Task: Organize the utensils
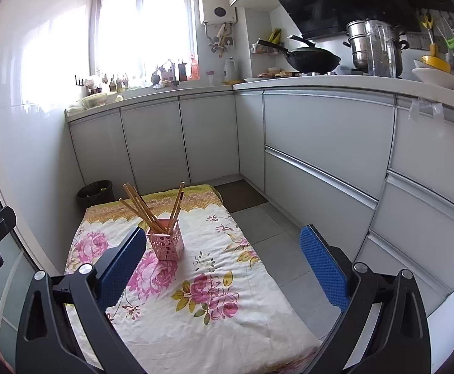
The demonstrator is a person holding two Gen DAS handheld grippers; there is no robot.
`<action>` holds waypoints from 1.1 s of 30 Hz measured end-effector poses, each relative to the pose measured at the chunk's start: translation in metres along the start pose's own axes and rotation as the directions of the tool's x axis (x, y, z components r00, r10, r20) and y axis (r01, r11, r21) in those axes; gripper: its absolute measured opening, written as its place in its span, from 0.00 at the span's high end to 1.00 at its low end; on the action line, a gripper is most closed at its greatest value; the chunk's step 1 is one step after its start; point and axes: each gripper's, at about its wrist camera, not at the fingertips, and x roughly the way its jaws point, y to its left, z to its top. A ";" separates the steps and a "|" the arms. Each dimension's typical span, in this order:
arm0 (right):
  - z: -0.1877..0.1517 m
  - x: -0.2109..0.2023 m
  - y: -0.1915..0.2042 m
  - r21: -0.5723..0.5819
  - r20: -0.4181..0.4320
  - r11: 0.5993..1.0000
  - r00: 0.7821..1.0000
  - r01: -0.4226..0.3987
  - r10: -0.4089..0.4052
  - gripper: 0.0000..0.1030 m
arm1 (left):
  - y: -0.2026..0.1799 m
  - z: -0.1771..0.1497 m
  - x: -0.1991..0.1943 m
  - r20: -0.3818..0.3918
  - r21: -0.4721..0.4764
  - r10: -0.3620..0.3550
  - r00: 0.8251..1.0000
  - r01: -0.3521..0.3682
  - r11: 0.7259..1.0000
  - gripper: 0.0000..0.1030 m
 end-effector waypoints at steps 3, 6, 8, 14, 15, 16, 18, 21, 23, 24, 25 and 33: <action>-0.001 0.002 0.000 0.003 -0.005 1.000 1.000 -0.002 0.002 0.06 | 0.000 -0.001 0.003 -0.006 -0.003 0.000 1.000 0.000 1.000 0.07; -0.001 0.003 0.000 0.003 -0.006 1.000 1.000 -0.003 0.003 0.06 | 0.000 -0.001 0.007 -0.012 -0.005 -0.001 1.000 0.001 1.000 0.07; -0.001 0.004 0.000 0.005 -0.006 1.000 1.000 -0.005 0.005 0.06 | 0.000 -0.002 0.007 -0.013 -0.006 -0.001 1.000 0.001 1.000 0.07; -0.002 0.007 0.002 0.004 -0.011 1.000 1.000 -0.009 0.009 0.06 | 0.000 -0.002 0.008 -0.016 -0.007 -0.003 1.000 0.003 1.000 0.07; -0.002 0.007 0.002 0.004 -0.010 1.000 1.000 -0.008 0.008 0.06 | -0.001 -0.003 0.009 -0.018 -0.006 -0.003 1.000 0.003 1.000 0.07; -0.003 0.008 0.002 0.005 -0.011 1.000 1.000 -0.010 0.010 0.06 | -0.002 -0.003 0.010 -0.019 -0.006 -0.003 1.000 0.003 1.000 0.07; -0.003 0.008 0.002 0.007 -0.013 1.000 1.000 -0.012 0.012 0.06 | -0.003 -0.003 0.010 -0.020 -0.008 -0.005 1.000 0.005 1.000 0.07; -0.004 0.008 0.003 0.007 -0.014 1.000 1.000 -0.013 0.013 0.06 | -0.002 -0.003 0.010 -0.019 -0.007 -0.003 1.000 0.003 1.000 0.07; -0.004 0.008 0.004 0.007 -0.014 1.000 1.000 -0.015 0.015 0.06 | -0.002 -0.003 0.010 -0.020 -0.008 -0.005 1.000 0.005 1.000 0.07; -0.005 0.008 0.004 0.008 -0.015 1.000 1.000 -0.016 0.016 0.06 | -0.003 -0.004 0.011 -0.020 -0.010 -0.005 1.000 0.005 1.000 0.07; -0.005 0.008 0.005 0.007 -0.015 1.000 1.000 -0.017 0.018 0.06 | -0.002 -0.003 0.011 -0.020 -0.009 -0.005 1.000 0.004 1.000 0.07; -0.006 0.006 0.007 0.007 -0.012 1.000 1.000 -0.021 0.021 0.06 | -0.004 -0.004 0.012 -0.021 -0.009 -0.004 1.000 0.003 1.000 0.07</action>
